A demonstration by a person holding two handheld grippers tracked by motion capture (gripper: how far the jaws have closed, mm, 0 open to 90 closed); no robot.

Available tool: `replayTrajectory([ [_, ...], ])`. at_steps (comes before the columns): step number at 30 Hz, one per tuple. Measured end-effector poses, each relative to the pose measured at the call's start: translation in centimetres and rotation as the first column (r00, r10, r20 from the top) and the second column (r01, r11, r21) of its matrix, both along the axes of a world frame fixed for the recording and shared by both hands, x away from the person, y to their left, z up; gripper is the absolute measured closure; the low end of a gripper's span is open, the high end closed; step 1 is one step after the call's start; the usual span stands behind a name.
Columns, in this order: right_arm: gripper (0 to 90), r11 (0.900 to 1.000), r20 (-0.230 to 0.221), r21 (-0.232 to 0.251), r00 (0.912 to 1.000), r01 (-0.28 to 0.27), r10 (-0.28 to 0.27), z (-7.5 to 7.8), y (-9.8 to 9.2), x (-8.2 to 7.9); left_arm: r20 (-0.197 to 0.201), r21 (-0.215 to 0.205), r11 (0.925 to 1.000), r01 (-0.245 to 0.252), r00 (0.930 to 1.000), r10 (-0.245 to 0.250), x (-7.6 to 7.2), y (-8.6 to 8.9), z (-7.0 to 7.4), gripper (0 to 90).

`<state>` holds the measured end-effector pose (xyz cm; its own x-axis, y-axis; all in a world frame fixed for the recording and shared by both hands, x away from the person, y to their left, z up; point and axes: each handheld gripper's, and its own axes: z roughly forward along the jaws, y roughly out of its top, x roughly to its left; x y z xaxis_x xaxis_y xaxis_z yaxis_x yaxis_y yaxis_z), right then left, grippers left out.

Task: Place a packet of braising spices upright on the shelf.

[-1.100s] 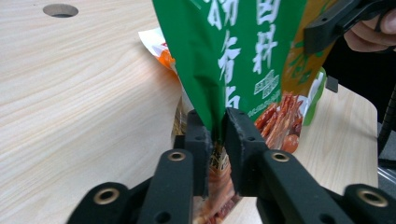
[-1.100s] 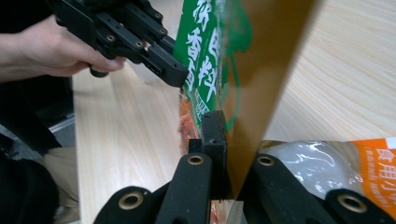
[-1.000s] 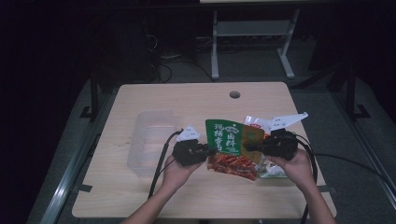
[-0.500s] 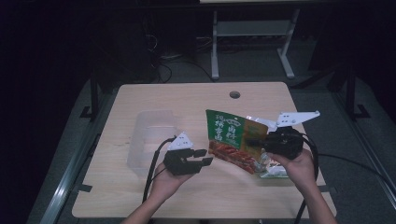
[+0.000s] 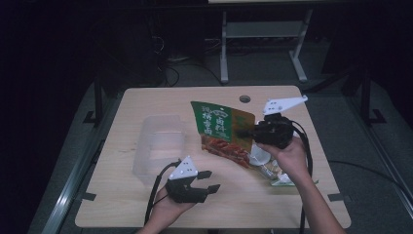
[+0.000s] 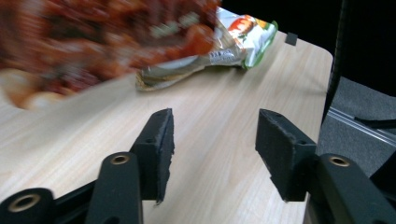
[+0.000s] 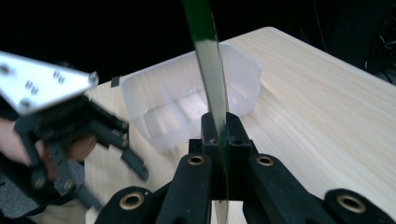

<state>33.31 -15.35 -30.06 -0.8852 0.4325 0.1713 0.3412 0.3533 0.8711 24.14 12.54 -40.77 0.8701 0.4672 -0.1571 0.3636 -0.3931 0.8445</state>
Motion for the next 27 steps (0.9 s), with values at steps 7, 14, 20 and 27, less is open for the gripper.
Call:
replayTrajectory([
  [7,89.8,0.999,0.003,0.029,0.999,-0.044,0.044,1.2,3.4,1.7,0.005,0.041,0.9984,0.04,0.9992,-0.04,-0.8,0.5,-0.6,41.5],
  [14,89.7,0.996,0.001,0.016,0.9957,-0.093,0.093,1.7,7.6,3.3,0.007,0.02,0.999,0.041,0.9991,-0.041,-1.1,1.3,-0.8,40.5],
  [20,89.8,0.993,-0.005,0.023,0.9932,-0.116,0.116,1.8,10.2,4.3,0.016,0.022,0.9994,0.028,0.9995,-0.028,-1.0,1.8,-1.1,40.0],
  [27,89.8,0.99,-0.004,0.043,0.9914,-0.131,0.131,2.0,12.6,4.9,0.014,0.007,0.9996,0.028,0.9995,-0.028,-1.2,1.8,-1.3,38.2],
])
